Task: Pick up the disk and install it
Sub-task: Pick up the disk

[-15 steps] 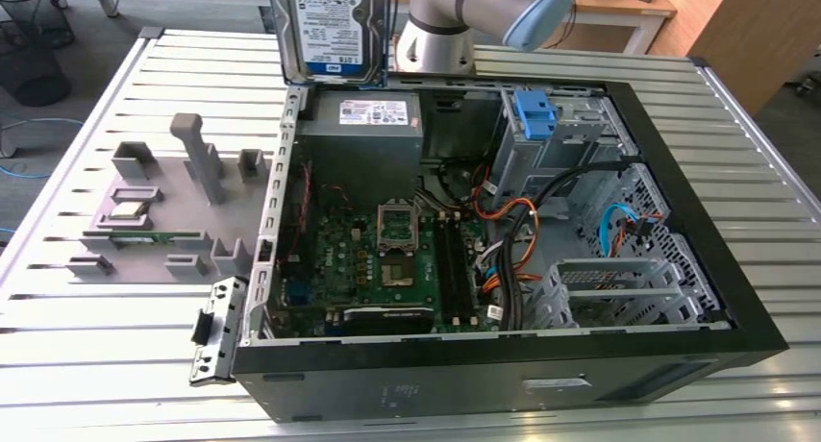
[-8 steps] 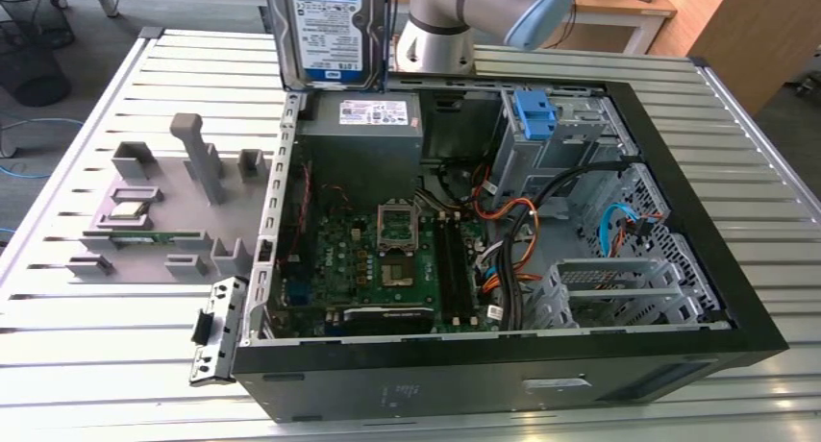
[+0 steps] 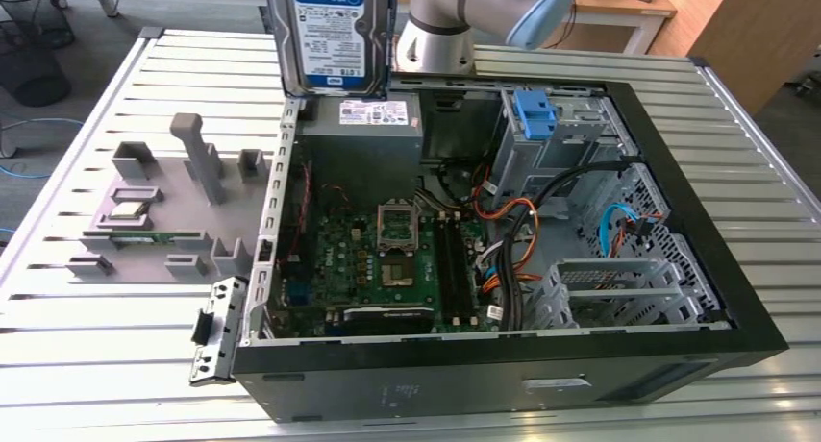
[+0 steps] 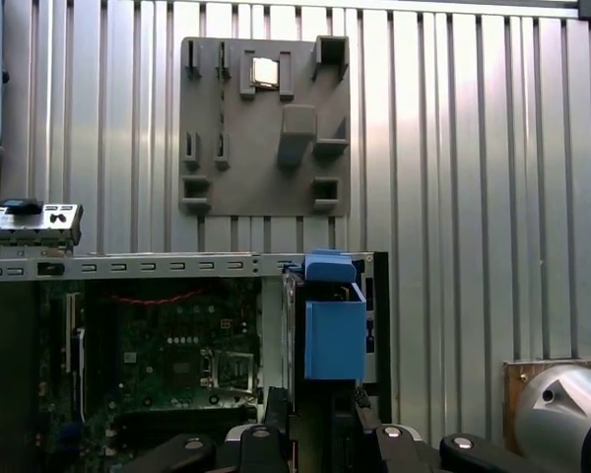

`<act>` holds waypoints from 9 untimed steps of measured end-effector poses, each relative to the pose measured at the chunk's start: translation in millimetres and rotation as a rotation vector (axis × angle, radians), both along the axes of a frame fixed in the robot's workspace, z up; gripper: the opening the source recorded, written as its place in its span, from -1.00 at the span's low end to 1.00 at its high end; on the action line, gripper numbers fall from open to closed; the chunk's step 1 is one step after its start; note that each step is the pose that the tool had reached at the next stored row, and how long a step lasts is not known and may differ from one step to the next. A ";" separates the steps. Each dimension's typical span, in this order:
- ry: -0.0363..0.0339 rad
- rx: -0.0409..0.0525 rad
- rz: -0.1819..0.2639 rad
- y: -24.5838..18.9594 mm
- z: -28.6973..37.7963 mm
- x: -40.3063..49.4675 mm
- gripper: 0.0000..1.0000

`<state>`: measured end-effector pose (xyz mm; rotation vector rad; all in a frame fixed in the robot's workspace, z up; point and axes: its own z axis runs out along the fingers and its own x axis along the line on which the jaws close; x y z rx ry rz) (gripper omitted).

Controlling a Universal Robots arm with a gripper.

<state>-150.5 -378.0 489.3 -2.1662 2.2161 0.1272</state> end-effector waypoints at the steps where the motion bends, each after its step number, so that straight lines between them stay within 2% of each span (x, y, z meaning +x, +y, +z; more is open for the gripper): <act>1: 0.0001 -0.0001 0.000 -0.2 0.0 2.1 -0.30; 9: 0.0018 0.0000 0.000 -0.6 -0.3 27.0 -0.30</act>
